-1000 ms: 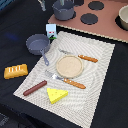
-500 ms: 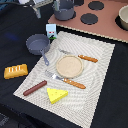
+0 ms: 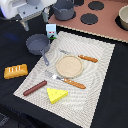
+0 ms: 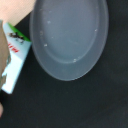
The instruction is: Interact with the objects in diverse but meaningful ways.
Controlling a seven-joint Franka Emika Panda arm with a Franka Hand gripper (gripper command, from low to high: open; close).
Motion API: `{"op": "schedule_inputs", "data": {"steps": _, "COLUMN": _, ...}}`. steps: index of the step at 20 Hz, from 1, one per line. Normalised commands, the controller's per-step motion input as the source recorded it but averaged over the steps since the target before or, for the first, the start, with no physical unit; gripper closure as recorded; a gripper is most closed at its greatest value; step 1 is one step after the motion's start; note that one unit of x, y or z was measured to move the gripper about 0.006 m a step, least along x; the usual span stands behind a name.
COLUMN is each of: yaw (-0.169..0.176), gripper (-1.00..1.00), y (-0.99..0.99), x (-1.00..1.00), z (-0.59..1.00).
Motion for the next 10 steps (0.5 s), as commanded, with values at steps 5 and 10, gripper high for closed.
{"op": "schedule_inputs", "data": {"steps": 5, "yaw": 0.087, "gripper": -1.0, "y": -0.86, "x": 0.03, "z": 0.0}}
{"op": "schedule_inputs", "data": {"steps": 10, "yaw": 0.096, "gripper": -1.0, "y": -0.77, "x": 0.12, "z": -0.03}}
